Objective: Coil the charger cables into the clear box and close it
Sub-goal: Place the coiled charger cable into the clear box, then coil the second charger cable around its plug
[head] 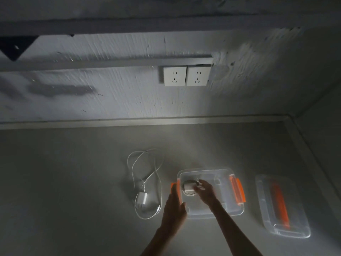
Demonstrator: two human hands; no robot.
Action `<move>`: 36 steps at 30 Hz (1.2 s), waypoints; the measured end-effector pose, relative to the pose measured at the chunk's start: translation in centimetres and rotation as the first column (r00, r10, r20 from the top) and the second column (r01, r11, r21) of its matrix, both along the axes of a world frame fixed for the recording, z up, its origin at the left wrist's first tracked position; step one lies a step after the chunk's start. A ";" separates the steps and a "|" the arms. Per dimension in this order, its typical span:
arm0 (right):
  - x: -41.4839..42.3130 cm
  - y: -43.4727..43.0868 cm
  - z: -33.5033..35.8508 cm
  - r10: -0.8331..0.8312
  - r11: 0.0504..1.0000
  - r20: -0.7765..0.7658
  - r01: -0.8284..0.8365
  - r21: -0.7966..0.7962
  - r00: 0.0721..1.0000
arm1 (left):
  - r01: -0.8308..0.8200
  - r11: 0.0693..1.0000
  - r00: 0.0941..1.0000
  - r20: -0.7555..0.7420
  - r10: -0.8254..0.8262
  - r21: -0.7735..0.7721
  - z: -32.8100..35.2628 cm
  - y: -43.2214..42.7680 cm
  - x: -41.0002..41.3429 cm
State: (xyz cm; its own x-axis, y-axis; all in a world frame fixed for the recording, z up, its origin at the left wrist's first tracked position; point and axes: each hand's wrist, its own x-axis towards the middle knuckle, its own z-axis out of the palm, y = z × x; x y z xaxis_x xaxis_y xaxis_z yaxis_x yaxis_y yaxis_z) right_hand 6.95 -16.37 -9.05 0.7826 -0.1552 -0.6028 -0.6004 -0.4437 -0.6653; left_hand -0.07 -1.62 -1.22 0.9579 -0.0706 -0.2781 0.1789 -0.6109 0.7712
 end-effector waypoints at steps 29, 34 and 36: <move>-6.7 17.8 4.1 0.440 0.898 0.322 -0.402 -0.179 0.838 | 0.015 1.000 0.960 -0.279 -0.008 0.023 -3.7 18.4 0.4; -4.7 16.9 9.1 0.516 0.843 0.562 -0.499 -0.201 0.646 | 0.028 0.957 0.972 -0.216 -0.094 -0.290 4.6 20.0 -0.1; -4.0 16.1 12.2 0.423 0.871 0.631 -0.483 -0.087 0.650 | 0.001 0.913 0.981 -0.179 -0.081 -0.409 8.5 19.8 -0.5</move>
